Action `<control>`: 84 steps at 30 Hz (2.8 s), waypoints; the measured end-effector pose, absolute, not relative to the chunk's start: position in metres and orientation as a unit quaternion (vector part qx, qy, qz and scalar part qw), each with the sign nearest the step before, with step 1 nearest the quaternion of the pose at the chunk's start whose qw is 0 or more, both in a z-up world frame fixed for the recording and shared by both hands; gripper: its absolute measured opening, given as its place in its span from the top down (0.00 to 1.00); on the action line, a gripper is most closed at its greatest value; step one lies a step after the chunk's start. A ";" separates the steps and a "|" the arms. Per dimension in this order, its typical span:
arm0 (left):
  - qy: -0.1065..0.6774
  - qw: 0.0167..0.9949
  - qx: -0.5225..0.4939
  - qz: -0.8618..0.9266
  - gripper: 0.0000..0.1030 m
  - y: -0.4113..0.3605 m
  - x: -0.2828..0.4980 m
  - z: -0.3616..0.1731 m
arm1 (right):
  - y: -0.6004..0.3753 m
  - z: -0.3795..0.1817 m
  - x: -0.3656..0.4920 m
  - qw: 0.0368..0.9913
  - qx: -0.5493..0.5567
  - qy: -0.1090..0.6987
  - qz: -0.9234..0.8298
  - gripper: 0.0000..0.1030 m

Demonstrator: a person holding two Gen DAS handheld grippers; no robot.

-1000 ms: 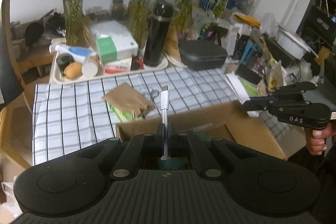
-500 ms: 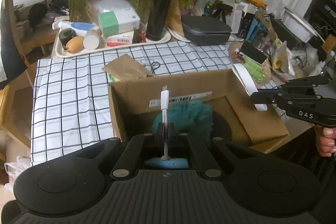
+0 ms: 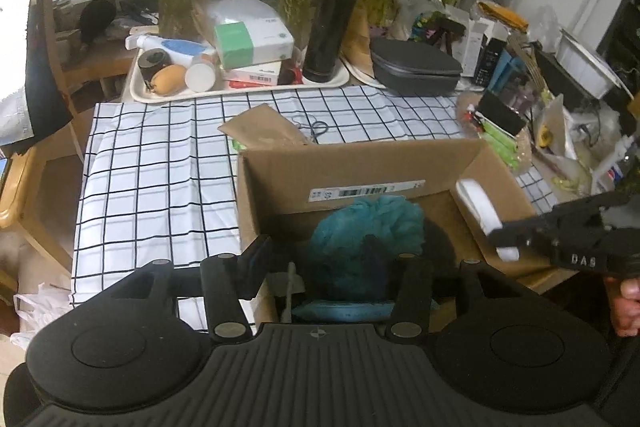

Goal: Organize soft objects
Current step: 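Open both grippers to drop the cable and hook into the box, then withdraw both grippers from the box toward the brown pouch and black card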

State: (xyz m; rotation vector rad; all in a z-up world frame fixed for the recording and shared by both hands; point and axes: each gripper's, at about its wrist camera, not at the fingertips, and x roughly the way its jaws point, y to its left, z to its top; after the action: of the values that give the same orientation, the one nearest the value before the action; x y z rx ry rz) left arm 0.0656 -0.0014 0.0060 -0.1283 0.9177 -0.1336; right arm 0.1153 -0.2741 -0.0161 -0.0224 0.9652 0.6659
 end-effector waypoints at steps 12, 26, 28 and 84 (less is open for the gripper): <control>0.425 0.902 -0.068 -0.043 0.53 0.016 0.061 0.015 | -0.265 0.001 0.104 0.846 -0.025 0.401 0.351 0.00; 0.399 0.915 -0.057 -0.026 0.31 0.023 0.059 0.017 | -0.283 0.001 0.120 0.882 -0.012 0.392 0.261 0.00; 0.398 0.915 -0.060 -0.024 0.31 0.025 0.061 0.017 | -0.286 0.000 0.123 0.886 -0.008 0.391 0.249 0.00; 0.322 0.944 -0.076 0.006 0.20 0.063 0.115 -0.003 | -0.293 -0.009 0.182 0.919 -0.036 0.348 0.180 0.00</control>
State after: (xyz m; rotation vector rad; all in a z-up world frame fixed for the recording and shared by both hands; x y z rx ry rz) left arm 0.1152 0.0634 -0.0034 -0.1540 0.6572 0.0121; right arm 0.1824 -0.2932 -0.0088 -0.0733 0.7152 0.3699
